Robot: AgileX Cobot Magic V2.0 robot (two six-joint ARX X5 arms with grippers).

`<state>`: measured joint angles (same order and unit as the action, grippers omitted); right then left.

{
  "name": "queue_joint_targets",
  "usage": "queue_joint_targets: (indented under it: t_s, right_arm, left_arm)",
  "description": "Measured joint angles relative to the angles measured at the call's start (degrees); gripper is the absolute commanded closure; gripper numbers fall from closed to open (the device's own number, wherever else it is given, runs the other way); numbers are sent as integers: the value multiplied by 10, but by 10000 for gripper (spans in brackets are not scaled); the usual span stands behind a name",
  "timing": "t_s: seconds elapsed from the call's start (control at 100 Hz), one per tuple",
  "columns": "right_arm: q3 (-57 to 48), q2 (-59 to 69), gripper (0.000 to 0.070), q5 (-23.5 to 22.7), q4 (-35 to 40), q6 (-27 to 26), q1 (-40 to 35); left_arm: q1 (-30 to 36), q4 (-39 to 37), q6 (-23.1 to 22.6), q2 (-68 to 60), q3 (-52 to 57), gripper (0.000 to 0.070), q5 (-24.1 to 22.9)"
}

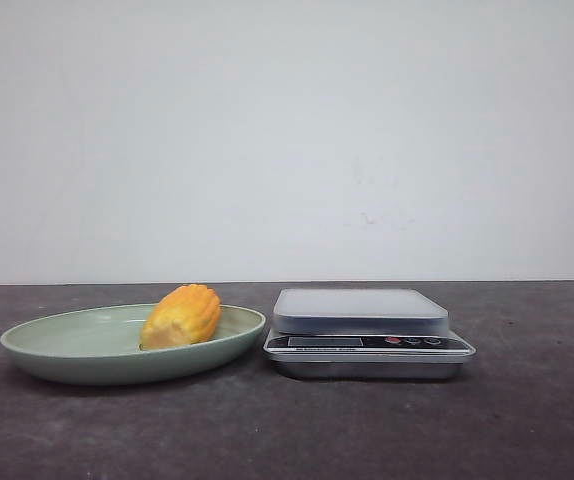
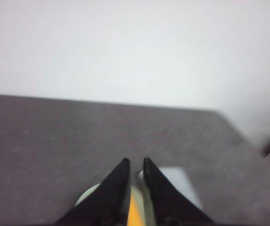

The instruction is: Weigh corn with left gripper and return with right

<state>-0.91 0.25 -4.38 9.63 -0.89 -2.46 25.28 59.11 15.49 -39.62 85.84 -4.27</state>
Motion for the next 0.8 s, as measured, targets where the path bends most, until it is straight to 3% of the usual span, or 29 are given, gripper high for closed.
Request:
queue_joint_targets:
  t_s: [0.14,0.27,0.34,0.41,0.63,0.8]
  right_arm:
    - [0,0,696,0,0,0,0]
    - [0,0,696,0,0,0,0]
    - [0,0,696,0,0,0,0]
    - [0,0,696,0,0,0,0]
    - [0,0,696,0,0,0,0]
    - [0,0,696,0,0,0,0]
  left_arm:
    - [-81,-108,-26,70,-163,700,75]
    - [-150,-287,-28,191,-360,700,179]
    - [-172,-377,-27,266,-453,700,208]
    - [-182,-430,-26,320,-520,700,211]
    - [-193,-425,-27,365,-617,700,160]
    - [-193,-478,-26,393,-689,700,132]
